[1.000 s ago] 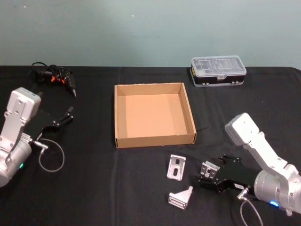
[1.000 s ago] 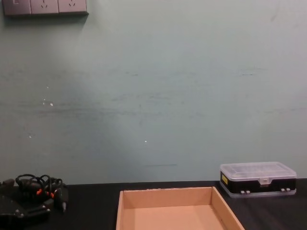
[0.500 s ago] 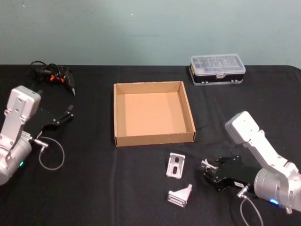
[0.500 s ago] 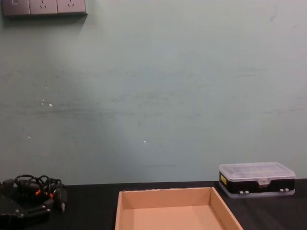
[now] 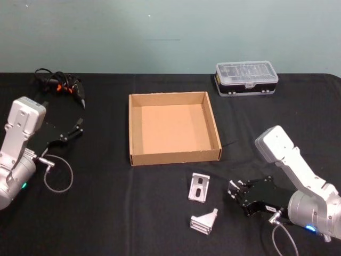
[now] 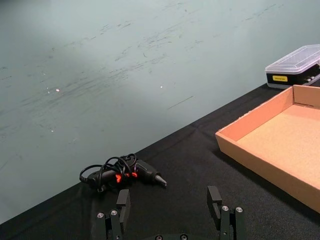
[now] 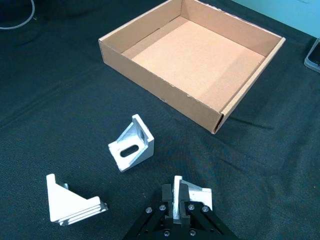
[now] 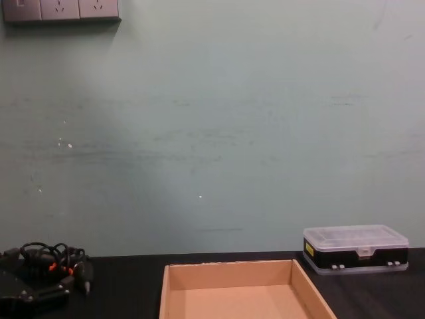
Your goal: Use one hand to pick up the angle iron from the table and place it into the box.
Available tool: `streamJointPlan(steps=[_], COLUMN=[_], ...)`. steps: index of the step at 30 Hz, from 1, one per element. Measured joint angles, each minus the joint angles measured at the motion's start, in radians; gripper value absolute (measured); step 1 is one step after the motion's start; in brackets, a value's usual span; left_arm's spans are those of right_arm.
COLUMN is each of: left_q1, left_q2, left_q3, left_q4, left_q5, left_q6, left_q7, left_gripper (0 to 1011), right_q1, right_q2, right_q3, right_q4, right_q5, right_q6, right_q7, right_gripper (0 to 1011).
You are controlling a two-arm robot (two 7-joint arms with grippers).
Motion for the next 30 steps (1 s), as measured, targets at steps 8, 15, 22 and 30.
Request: streamJointPlan(steps=[8,15,22,30], left_q1=[0.0,0.0,0.0,0.0], left_q2=[0.0,0.0,0.0,0.0], left_q3=[0.0,0.0,0.0,0.0], left_q4=[0.0,0.0,0.0,0.0], left_q5=[0.0,0.0,0.0,0.0], left_q6=[0.0,0.0,0.0,0.0], left_q7=[0.0,0.0,0.0,0.0], left_gripper=[1011,1011,1011,1011], right_q1=[-0.005,0.025,0.104,0.248], right_q2=[-0.007,-0.034,-0.082,-0.161], right_q3=[0.014,0.031,0.032,0.013], right_q4=[-0.019,-0.055,-0.035,0.112], right_q5=[-0.015,-0.048,-0.059,-0.066], right_q6=[-0.032,-0.083,-0.083,-0.079], right_q7=[0.0,0.007,0.038,0.107], right_gripper=[77,75,77,77])
